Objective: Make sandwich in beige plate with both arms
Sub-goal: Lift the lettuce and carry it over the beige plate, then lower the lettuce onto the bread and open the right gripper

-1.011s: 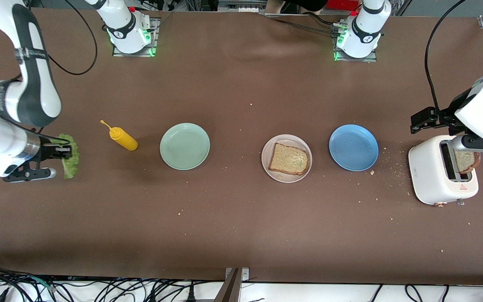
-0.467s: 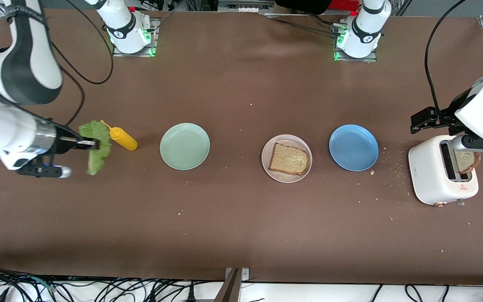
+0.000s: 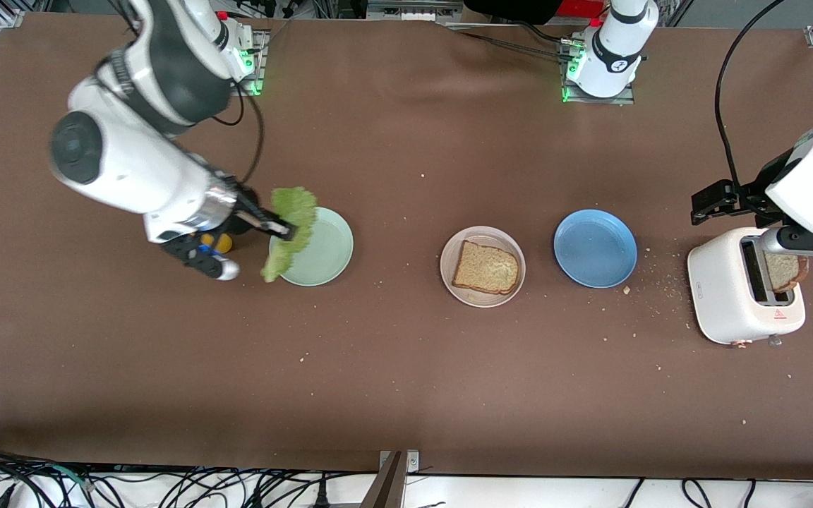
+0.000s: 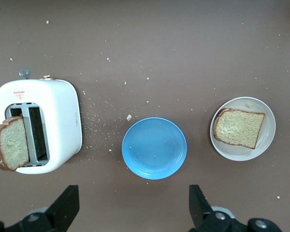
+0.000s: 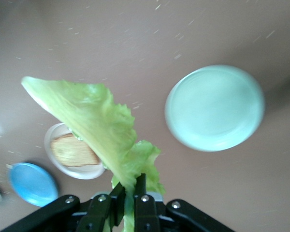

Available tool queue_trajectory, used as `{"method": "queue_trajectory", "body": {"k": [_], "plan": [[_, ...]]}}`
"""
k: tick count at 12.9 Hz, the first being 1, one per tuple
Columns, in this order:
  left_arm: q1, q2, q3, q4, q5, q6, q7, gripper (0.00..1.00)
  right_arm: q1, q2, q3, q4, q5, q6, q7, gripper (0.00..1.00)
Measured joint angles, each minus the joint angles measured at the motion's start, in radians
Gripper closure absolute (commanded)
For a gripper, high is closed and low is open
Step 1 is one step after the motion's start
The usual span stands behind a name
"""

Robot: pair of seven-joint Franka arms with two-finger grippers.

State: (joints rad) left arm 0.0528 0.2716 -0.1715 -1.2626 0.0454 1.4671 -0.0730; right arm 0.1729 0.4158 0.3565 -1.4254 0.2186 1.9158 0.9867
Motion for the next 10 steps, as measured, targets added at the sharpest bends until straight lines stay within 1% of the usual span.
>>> {"method": "queue_trajectory", "body": {"k": [2,5,8,10], "plan": [[0.0,0.0,0.0,0.0,0.0,0.0,0.0,0.0,0.104,0.046,0.003,0.0,0.0,0.153,0.19,1.0],[0.0,0.0,0.0,0.0,0.0,0.0,0.0,0.0,0.225,0.146,0.003,-0.001,0.0,0.41,0.431,1.0],[0.0,0.0,0.0,0.0,0.0,0.0,0.0,0.0,0.333,0.273,0.001,-0.003,0.0,0.711,0.599,1.0],[0.0,0.0,0.0,0.0,0.0,0.0,0.0,0.0,0.376,0.359,-0.001,-0.002,0.0,0.861,0.647,1.0]]}}
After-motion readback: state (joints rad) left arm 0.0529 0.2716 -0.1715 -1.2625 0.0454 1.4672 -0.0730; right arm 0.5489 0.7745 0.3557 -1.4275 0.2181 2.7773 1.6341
